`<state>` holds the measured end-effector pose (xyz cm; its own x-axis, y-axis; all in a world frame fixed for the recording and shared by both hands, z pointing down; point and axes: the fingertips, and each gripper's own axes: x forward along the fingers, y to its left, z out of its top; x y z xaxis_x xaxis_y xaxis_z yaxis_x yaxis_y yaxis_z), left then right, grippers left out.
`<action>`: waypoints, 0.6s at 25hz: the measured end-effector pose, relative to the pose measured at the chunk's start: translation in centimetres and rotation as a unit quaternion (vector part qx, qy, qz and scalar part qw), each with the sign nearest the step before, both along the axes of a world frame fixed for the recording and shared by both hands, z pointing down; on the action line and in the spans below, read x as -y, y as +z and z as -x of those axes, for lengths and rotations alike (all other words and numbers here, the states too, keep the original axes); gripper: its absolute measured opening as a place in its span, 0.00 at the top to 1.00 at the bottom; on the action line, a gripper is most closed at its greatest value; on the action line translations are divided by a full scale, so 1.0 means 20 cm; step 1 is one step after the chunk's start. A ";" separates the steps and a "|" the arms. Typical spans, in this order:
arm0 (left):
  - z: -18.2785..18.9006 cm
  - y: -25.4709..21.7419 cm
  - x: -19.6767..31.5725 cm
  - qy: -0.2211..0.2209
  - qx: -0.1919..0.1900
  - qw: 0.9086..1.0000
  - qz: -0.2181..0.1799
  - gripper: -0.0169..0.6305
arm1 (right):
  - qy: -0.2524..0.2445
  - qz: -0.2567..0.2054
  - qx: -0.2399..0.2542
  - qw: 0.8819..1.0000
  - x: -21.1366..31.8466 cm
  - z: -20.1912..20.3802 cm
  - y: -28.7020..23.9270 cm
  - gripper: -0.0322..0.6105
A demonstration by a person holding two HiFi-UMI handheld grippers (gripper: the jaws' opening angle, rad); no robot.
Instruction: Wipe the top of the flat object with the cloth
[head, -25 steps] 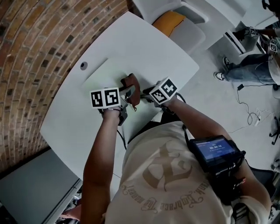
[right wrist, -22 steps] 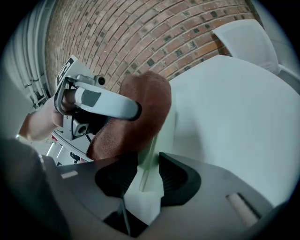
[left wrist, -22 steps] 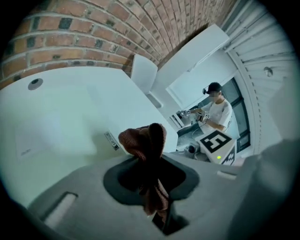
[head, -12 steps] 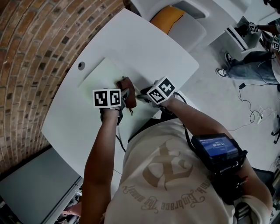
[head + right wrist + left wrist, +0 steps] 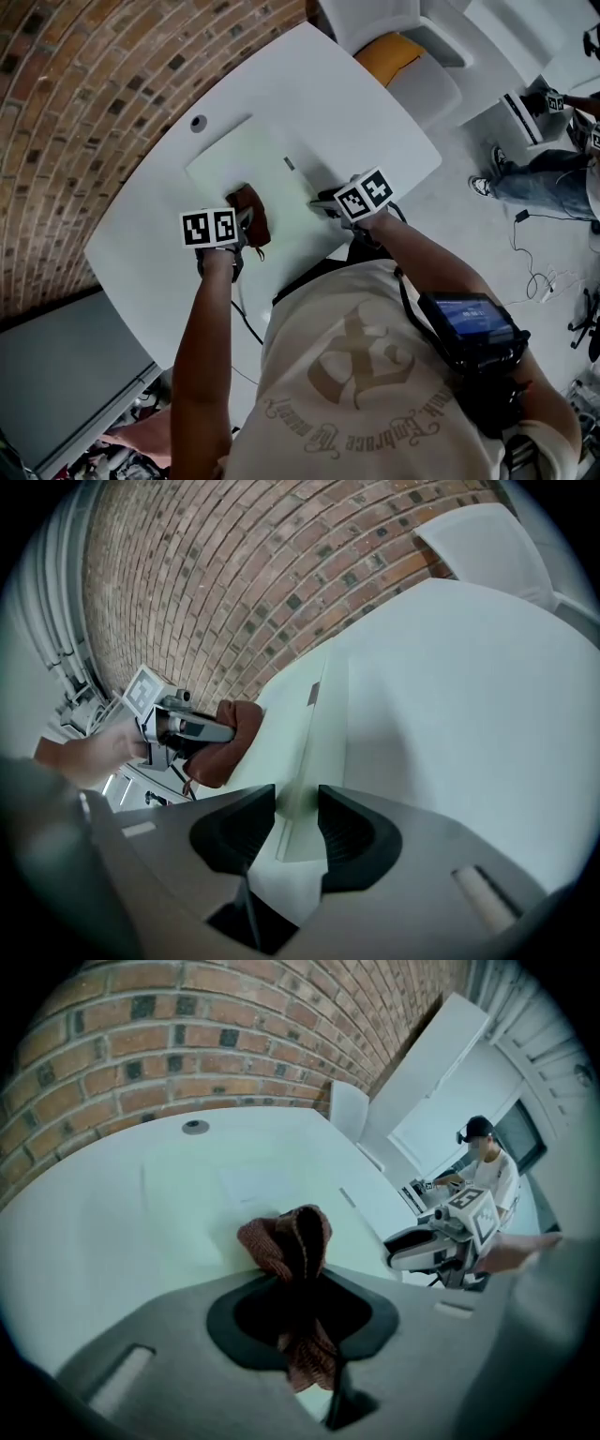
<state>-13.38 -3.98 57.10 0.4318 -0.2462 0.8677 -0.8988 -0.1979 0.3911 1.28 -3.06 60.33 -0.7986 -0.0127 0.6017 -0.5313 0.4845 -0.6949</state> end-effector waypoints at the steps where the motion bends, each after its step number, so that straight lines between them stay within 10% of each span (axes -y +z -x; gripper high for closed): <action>1: 0.04 0.00 -0.02 -0.013 -0.001 1.000 -0.002 0.86 | 0.000 0.002 -0.001 1.000 0.00 0.00 0.00 0.71; 15: 0.44 0.00 -0.31 -0.137 -0.017 0.990 -0.008 0.86 | 0.007 0.016 0.001 1.000 0.01 -0.01 -0.01 0.70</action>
